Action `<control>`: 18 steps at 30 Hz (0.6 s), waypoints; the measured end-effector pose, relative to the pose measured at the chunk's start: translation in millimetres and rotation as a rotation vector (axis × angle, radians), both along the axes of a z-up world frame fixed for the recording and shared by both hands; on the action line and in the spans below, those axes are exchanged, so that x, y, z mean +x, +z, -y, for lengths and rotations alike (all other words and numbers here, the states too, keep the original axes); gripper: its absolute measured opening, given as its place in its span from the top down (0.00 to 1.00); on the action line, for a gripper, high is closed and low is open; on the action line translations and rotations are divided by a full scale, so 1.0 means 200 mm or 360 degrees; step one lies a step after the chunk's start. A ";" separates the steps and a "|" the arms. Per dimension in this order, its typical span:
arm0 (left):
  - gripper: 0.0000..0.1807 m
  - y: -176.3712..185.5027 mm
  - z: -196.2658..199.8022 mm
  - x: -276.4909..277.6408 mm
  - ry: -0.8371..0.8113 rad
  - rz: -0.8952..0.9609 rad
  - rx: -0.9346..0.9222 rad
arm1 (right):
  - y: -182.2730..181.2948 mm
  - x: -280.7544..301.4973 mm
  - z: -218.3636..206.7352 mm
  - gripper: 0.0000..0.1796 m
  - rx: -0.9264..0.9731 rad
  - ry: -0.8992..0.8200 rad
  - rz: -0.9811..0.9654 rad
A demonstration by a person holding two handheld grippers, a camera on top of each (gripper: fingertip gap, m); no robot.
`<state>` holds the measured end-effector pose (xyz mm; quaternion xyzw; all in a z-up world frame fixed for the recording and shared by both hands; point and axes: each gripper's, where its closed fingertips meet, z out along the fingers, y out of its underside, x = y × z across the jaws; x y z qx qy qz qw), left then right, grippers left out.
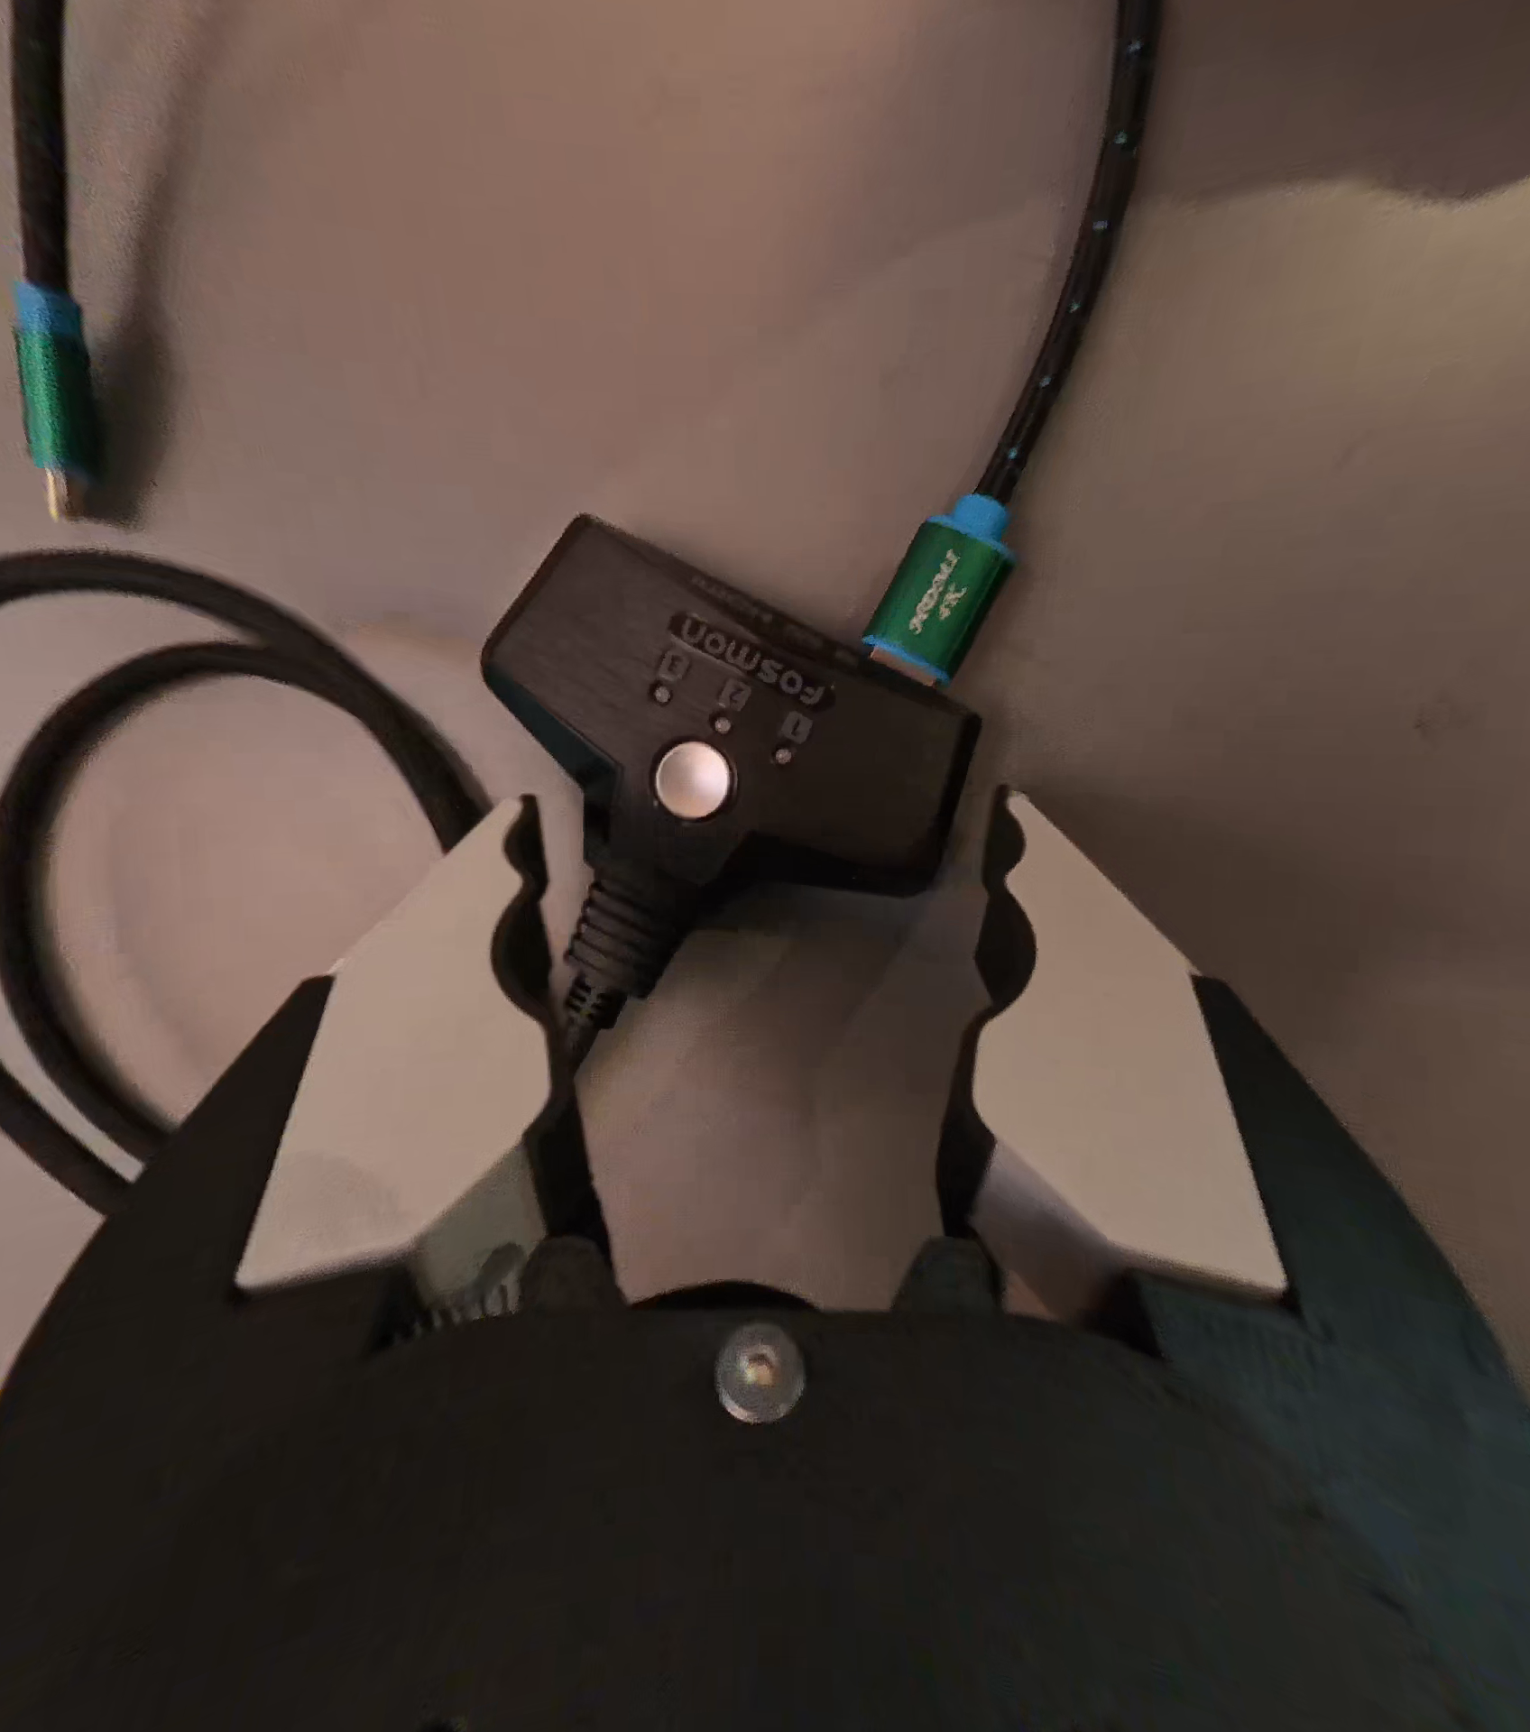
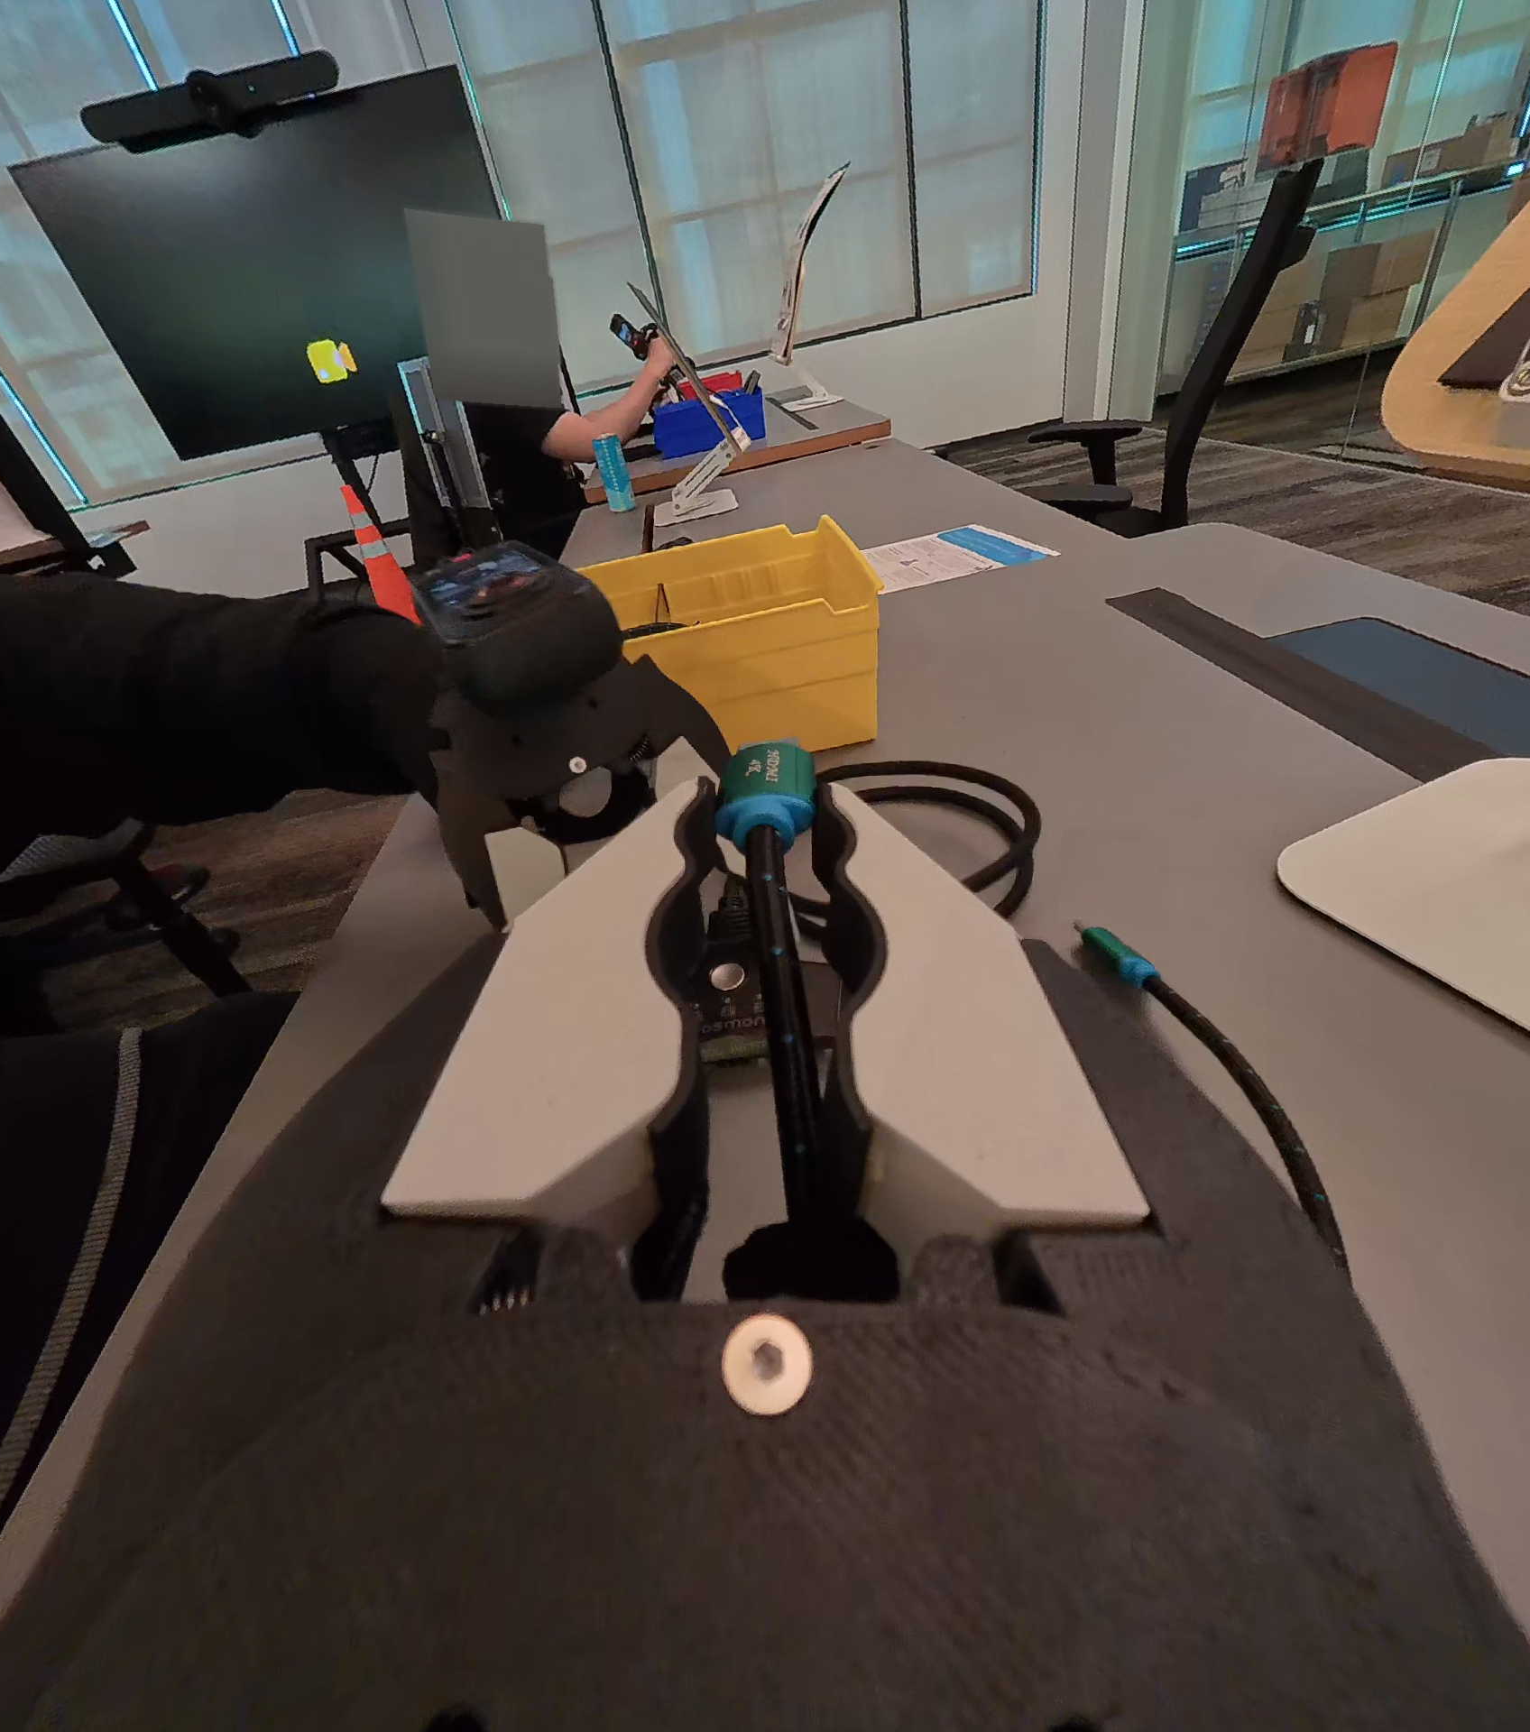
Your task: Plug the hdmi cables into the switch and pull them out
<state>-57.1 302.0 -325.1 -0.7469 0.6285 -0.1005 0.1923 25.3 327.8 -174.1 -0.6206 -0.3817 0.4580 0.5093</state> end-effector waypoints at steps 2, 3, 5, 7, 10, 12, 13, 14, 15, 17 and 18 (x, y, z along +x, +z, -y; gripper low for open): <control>0.43 0.03 0.01 0.03 -0.0079 -0.0031 0.0021 | 0.00 0.00 0.00 0.90 -0.0002 0.0004 -0.0003; 0.40 0.03 0.01 0.04 -0.0135 -0.0076 0.0046 | 0.00 0.00 0.00 0.90 -0.0003 0.0006 -0.0005; 0.35 0.02 -0.01 0.06 -0.0241 -0.0187 0.0090 | 0.00 0.00 0.00 0.90 -0.0004 0.0012 -0.0008; 0.31 -0.02 -0.02 0.06 -0.0348 -0.0330 0.0099 | 0.00 0.00 0.01 0.90 -0.0002 0.0016 -0.0010; 0.29 -0.05 -0.05 0.07 -0.0458 -0.0465 0.0065 | 0.01 0.01 0.01 0.90 0.0003 0.0015 -0.0021; 0.28 -0.07 -0.04 0.07 -0.0503 -0.0519 -0.0033 | 0.02 0.02 0.01 0.90 0.0002 0.0010 -0.0031; 0.32 -0.08 -0.02 0.07 -0.0535 -0.0530 -0.0112 | 0.02 0.02 0.00 0.90 0.0000 0.0010 -0.0037; 0.32 -0.09 -0.02 0.07 -0.0552 -0.0535 -0.0156 | 0.02 0.03 0.00 0.90 -0.0002 0.0009 -0.0041; 0.34 -0.09 -0.03 0.07 -0.0581 -0.0534 -0.0156 | 0.01 0.03 0.00 0.90 -0.0004 0.0009 -0.0043; 0.38 -0.08 -0.05 0.06 -0.0620 -0.0516 -0.0170 | 0.01 0.04 0.00 0.90 -0.0007 0.0010 -0.0049; 0.39 -0.07 -0.05 0.06 -0.0619 -0.0504 -0.0179 | 0.01 0.05 0.00 0.90 -0.0008 0.0011 -0.0051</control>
